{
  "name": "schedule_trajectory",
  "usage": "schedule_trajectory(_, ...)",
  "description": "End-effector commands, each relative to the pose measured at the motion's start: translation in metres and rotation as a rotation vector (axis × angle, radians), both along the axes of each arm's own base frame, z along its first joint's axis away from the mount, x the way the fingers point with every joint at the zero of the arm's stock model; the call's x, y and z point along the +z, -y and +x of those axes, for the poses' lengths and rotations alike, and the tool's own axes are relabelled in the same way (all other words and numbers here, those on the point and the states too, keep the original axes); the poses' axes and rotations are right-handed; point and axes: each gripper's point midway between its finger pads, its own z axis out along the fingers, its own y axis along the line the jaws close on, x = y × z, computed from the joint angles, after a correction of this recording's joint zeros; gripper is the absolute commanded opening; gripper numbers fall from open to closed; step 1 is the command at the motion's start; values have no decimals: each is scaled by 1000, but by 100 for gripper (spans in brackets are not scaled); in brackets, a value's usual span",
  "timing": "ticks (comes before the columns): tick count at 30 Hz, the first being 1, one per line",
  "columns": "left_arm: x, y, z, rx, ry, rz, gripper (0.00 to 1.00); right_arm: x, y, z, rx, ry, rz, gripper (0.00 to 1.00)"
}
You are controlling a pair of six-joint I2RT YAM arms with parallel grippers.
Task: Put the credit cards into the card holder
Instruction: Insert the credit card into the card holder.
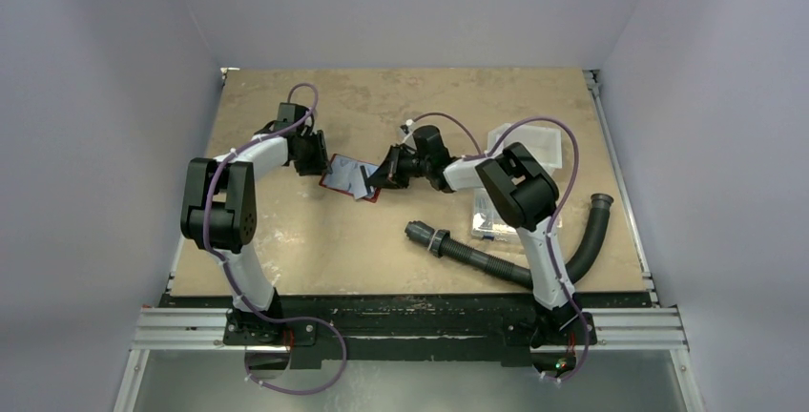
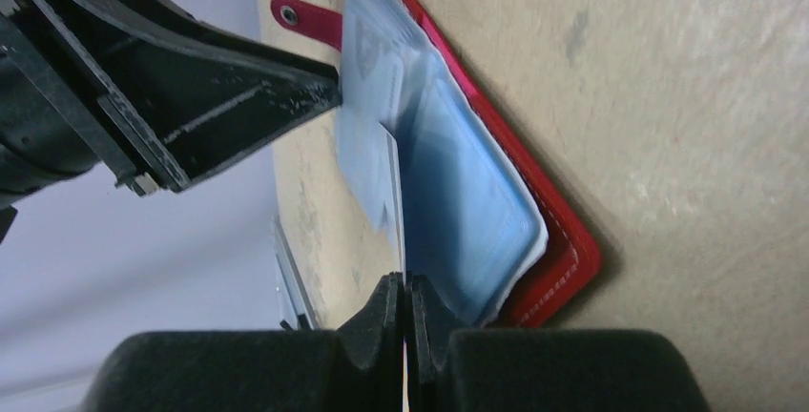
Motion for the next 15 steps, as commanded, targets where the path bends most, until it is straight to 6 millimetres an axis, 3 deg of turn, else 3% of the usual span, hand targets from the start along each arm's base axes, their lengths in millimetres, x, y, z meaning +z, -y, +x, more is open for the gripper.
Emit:
schedule_trajectory(1, -10, -5, -8, -14, -22, 32, 34, 14, -8, 21, -26, 52, 26, 0)
schedule_trajectory(15, -12, -6, -16, -12, -33, 30, 32, 7, -13, 48, -116, 76, 47, 0)
